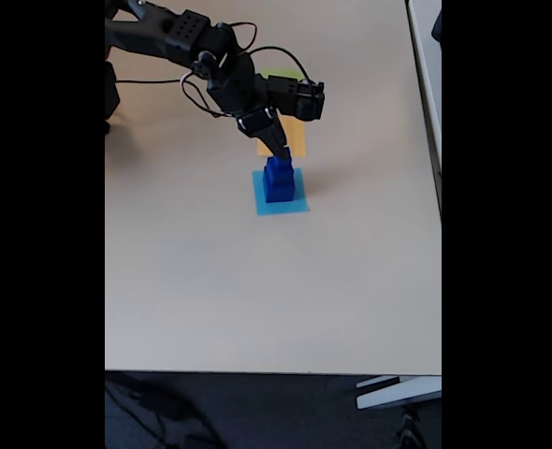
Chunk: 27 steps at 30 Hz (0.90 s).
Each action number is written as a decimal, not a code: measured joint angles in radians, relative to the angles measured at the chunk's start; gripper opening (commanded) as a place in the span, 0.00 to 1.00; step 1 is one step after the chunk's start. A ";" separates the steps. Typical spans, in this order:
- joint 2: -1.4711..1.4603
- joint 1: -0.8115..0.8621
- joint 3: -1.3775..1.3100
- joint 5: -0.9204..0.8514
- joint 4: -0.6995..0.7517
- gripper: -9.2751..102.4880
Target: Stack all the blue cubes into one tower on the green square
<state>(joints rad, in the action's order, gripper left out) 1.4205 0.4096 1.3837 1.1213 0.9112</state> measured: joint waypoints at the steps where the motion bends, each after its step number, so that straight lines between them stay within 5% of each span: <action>1: 0.000 0.000 0.000 0.000 0.000 0.20; 27: -0.011 0.011 0.000 -0.012 -0.009 0.15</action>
<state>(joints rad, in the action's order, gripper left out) 1.4097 0.4203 1.3837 1.1091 0.9020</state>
